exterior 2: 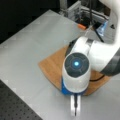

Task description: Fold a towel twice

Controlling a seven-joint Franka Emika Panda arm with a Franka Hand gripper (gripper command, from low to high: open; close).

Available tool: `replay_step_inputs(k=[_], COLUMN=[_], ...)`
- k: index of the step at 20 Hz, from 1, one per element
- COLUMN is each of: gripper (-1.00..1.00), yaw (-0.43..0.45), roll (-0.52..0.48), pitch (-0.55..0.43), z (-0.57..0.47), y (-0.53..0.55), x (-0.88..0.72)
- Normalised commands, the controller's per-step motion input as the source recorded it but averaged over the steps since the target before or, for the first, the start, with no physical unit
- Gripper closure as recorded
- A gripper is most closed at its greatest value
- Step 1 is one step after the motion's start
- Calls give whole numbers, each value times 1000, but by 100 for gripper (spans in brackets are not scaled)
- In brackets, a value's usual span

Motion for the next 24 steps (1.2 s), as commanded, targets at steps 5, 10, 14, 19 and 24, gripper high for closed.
replay_step_inputs(k=[5, 10, 14, 19, 24], gripper=[100, 100, 100, 100, 100], yaw=[-16, -70, -129, -179, -202], roll=[-101, 43, 135, 149, 134], pitch=[-271, -192, -114, -53, 2], z=[-62, -56, 13, -13, -30], y=[181, -78, -207, -169, -71], x=[-919, -734, -656, -557, -412])
